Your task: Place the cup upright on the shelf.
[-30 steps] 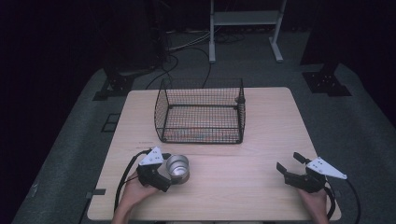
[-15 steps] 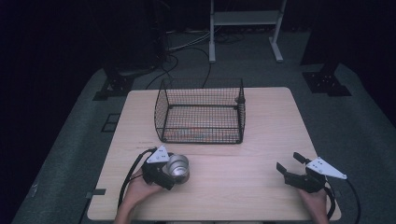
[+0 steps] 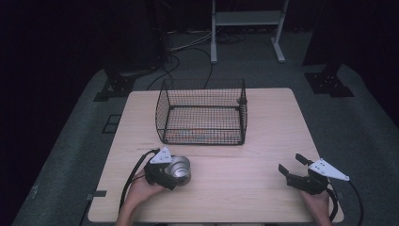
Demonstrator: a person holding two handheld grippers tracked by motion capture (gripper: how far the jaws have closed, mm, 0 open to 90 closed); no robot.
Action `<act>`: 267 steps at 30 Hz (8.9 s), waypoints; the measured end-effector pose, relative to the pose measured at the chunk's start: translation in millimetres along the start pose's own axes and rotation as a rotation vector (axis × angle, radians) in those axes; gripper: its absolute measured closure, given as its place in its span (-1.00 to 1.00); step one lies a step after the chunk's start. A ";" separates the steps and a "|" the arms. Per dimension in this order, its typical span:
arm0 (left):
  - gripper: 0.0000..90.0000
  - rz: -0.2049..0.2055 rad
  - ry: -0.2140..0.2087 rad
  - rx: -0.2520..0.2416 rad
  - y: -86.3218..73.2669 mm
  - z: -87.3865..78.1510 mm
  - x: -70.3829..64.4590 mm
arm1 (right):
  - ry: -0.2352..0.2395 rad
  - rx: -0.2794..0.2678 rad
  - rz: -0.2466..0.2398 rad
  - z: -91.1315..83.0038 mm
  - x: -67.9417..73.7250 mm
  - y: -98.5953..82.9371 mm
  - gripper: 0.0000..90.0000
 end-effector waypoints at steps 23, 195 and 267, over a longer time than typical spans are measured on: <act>-0.63 -0.007 -0.049 -0.026 9.1 -4.2 -1.4 | 0.004 0.000 0.002 0.1 0.5 0.0 -0.68; -0.61 -0.071 -0.039 0.227 181.5 102.3 142.3 | 0.036 -0.033 0.035 -2.5 -0.9 1.9 -0.68; -0.69 -0.076 -0.028 0.396 134.9 124.8 143.5 | 0.041 -0.033 0.034 -2.3 0.1 1.9 -0.68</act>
Point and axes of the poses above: each handheld gripper's, and its own axes: z roughly forward along the jaws, y roughly out of its top, x roughly to its left, the point moved 10 cm from there along z, roughly forward along the jaws, and after that the axes turned 3 degrees about y, right-handed, at the moved point
